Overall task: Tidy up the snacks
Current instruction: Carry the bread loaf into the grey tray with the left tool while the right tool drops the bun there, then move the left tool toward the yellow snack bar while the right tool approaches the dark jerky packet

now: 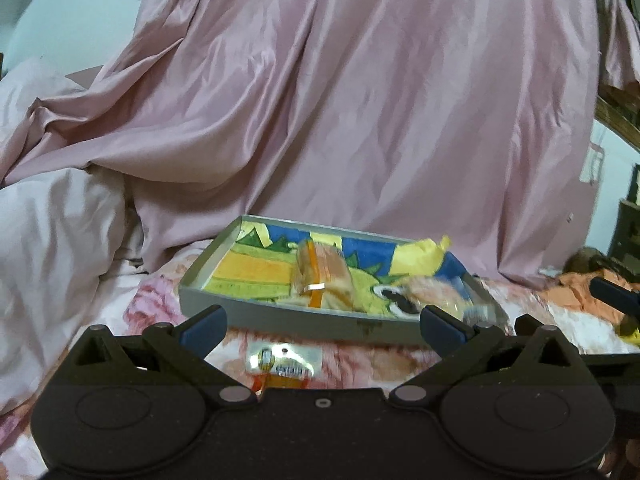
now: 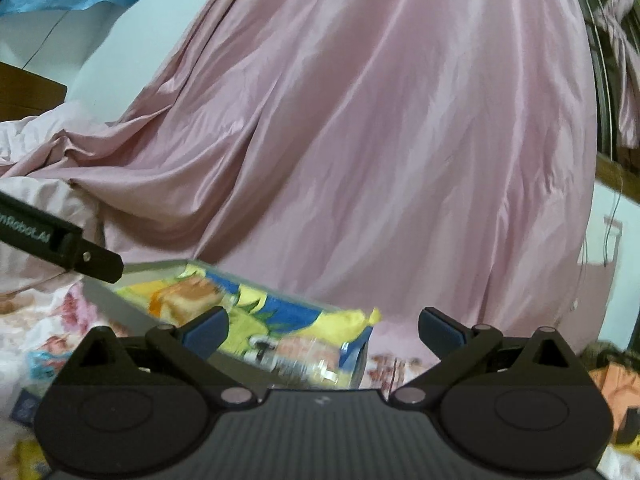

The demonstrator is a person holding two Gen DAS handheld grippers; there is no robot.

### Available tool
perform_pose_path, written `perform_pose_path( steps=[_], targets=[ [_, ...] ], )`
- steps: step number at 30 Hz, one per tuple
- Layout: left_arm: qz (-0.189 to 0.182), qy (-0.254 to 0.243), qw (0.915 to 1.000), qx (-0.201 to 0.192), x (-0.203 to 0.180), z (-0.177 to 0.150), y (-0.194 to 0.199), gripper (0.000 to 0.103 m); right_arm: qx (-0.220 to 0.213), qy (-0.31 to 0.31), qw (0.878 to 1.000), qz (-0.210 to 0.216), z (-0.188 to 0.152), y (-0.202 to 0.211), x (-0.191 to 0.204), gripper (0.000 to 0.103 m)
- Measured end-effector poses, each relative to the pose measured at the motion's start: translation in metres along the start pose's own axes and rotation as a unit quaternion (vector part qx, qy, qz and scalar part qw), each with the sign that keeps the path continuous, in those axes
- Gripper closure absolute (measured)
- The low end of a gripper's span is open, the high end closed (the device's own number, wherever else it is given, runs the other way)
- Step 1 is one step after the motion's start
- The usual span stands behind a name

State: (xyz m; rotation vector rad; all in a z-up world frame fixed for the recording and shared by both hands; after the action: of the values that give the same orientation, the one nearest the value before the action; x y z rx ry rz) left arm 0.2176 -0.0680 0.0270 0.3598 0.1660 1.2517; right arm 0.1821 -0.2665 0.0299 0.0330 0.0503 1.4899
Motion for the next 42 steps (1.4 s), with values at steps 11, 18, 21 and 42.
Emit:
perform_pose_path(
  steps=[11,18,21,42],
  targets=[
    [-0.035,-0.043,0.9975,0.044,-0.009,-0.053,0.044,0.001,0.088,-0.019,0.996,0.008,-0.033,0.045,0.007,0.0],
    [-0.067,-0.059,0.99,0.109,-0.019,-0.087,0.053,0.001,0.153,-0.027,0.988,0.022,-0.053,0.059,0.016,0.0],
    [-0.073,-0.063,0.9863,0.134,-0.022,-0.101,0.049,0.001,0.18,-0.027,0.983,0.028,-0.062,0.058,0.019,0.0],
    [-0.073,-0.091,0.97,0.213,-0.023,-0.14,0.009,0.001,0.309,-0.072,0.948,0.041,-0.113,0.026,0.02,0.0]
  ],
)
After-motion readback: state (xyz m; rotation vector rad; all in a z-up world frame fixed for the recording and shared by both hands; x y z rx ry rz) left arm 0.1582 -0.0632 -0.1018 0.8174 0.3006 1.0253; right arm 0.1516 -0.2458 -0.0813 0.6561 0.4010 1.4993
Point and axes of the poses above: each gripper's, at about its wrist camera, not at the fingertips, and y roughly against the way its jaws point, x to its left, z to its top, the point moved 9 cm from there along -y, roughly the way its jaws point, and after that the axes turned 12 degrees about -y, right-handed, at the moved point
